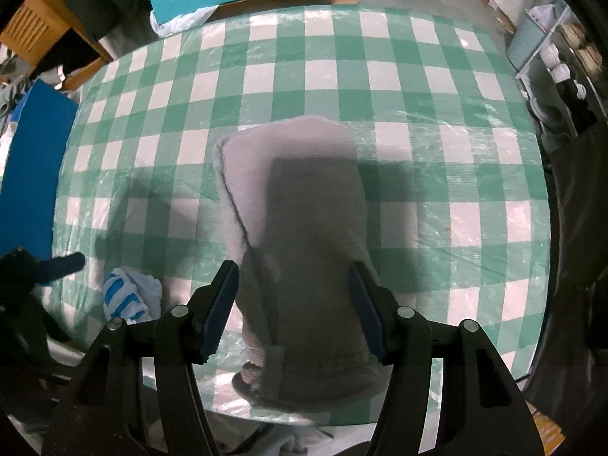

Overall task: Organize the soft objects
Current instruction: 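Grasp the striped sock with the left tool while the right tool grasps the grey mitt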

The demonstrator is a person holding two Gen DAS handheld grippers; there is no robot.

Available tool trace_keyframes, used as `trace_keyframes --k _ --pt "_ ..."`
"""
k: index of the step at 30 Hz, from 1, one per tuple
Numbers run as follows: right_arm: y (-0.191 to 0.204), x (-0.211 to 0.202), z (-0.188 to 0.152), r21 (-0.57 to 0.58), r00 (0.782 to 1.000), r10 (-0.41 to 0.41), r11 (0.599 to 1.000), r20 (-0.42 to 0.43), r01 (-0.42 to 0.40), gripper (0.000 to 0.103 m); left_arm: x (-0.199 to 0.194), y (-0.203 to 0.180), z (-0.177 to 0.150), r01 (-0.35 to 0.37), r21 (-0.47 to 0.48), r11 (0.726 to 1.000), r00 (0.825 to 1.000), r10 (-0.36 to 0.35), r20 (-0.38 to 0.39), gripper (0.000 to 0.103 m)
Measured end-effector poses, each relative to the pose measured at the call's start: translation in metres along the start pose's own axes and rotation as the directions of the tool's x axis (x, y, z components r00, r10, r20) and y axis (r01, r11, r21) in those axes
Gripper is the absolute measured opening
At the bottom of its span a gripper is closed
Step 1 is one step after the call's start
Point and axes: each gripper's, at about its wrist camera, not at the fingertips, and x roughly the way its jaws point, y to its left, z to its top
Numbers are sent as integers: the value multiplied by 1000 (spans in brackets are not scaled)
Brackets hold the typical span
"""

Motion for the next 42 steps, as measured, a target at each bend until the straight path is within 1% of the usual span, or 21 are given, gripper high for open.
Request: trace_keyframes --k 2,5,7,9,11,12,13,14,15,22,25,26,27,28,30,33,38,42 --pt "1 -5 3 -8 1000 -6 1000 0 6 59 8 -1 2 10 0 1000 1000 -10 -20 86" --pt "12 2 4 -38 1000 -25 999 -9 24 60 16 0 3 20 -2 1000 999 -20 -35 84" --pt "18 7 4 -60 999 -39 998 -18 38 60 22 2 4 15 -5 1000 999 -15 -44 73" --pt "21 11 3 -76 998 -54 996 -28 51 60 27 6 6 11 -13 1000 998 -12 -56 66" --pt "23 16 2 -96 996 -74 993 -43 70 60 32 10 9 11 -20 1000 998 -12 -60 60" --pt "24 19 1 -106 995 -87 991 -48 81 61 33 13 11 16 -26 1000 998 -17 -58 60" --pt "24 21 1 -113 994 -95 990 -52 88 61 33 14 12 17 -28 999 999 -19 -51 57" --pt "25 23 1 -117 993 -102 989 -57 95 62 33 15 14 13 -27 1000 999 -14 -47 51" --pt "25 25 1 -121 992 -111 987 -60 103 62 33 16 16 4 -19 1000 999 -5 -45 49" --pt "37 38 -6 -204 980 -191 963 -60 175 63 33 17 19 -5 10 1000 1000 6 -30 44" --pt "41 40 -6 -208 980 -190 962 -56 175 63 32 16 20 -11 16 1000 1000 12 -26 43" --pt "43 40 -6 -213 981 -185 962 -54 170 59 32 17 21 -12 14 1000 1000 13 -25 43" --pt "45 41 -6 -217 983 -175 963 -53 160 51 27 18 19 -12 13 1000 1000 13 -22 43" --pt "46 40 -6 -217 985 -165 965 -50 151 46 25 19 19 -13 13 1000 1000 13 -20 43" --pt "50 39 -7 -214 988 -151 967 -40 139 32 21 19 20 -16 13 1000 1000 16 -8 42" --pt "49 31 -6 -200 994 -104 975 -19 98 22 10 21 14 -20 12 1000 1000 20 16 42" --pt "54 12 -1 -189 997 -55 980 47 63 15 -10 29 6 -31 -1 1000 998 31 60 42" --pt "56 -4 4 -180 995 -29 983 94 45 15 -24 35 6 -58 -9 998 993 58 100 42"
